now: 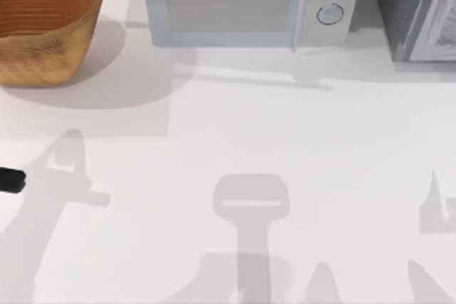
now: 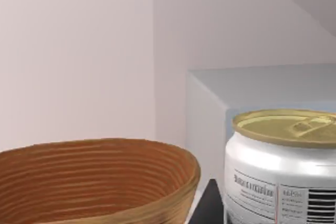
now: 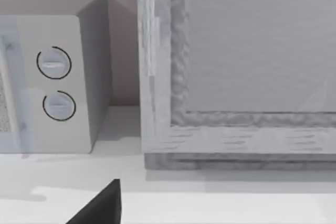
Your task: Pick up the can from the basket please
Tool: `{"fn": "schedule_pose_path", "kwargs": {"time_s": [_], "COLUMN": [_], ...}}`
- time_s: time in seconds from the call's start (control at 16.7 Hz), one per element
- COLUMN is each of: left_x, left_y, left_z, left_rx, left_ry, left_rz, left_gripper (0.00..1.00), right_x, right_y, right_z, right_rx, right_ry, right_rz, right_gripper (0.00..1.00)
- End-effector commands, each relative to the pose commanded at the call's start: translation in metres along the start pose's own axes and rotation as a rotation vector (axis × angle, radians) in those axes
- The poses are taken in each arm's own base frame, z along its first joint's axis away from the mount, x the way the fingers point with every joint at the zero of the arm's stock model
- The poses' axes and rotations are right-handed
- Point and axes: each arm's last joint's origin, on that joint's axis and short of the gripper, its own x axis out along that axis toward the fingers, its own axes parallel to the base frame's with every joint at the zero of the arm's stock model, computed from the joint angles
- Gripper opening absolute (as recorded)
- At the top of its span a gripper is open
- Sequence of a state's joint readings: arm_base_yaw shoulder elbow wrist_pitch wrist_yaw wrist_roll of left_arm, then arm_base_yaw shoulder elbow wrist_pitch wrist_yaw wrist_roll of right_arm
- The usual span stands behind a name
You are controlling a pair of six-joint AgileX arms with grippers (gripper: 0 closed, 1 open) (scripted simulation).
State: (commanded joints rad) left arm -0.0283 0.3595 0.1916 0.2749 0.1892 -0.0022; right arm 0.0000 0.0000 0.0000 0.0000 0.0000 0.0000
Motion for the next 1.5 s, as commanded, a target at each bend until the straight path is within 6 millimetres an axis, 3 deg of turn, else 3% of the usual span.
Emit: {"fn": "schedule_pose_path", "kwargs": {"time_s": [0.42,0.84,1.14,1.5], "left_x": [0.055,0.118,0.162,0.207], "left_y": [-0.001,-0.003,-0.001,-0.001], "left_z": [0.036,0.048,0.037,-0.003], "left_rx": [0.002,0.031,0.068,0.074], "left_ry": [-0.057,-0.118,-0.146,-0.124], "left_rz": [-0.251,-0.492,-0.627,-0.790], "left_gripper": [0.00,0.00,0.00,0.00], "right_x": [0.000,0.000,0.000,0.000], "right_y": [0.000,0.000,0.000,0.000], "right_z": [0.000,0.000,0.000,0.000], "right_rx": [0.000,0.000,0.000,0.000], "right_ry": [0.000,0.000,0.000,0.000], "right_rz": [0.000,0.000,0.000,0.000], "right_gripper": [1.00,1.00,1.00,1.00]}}
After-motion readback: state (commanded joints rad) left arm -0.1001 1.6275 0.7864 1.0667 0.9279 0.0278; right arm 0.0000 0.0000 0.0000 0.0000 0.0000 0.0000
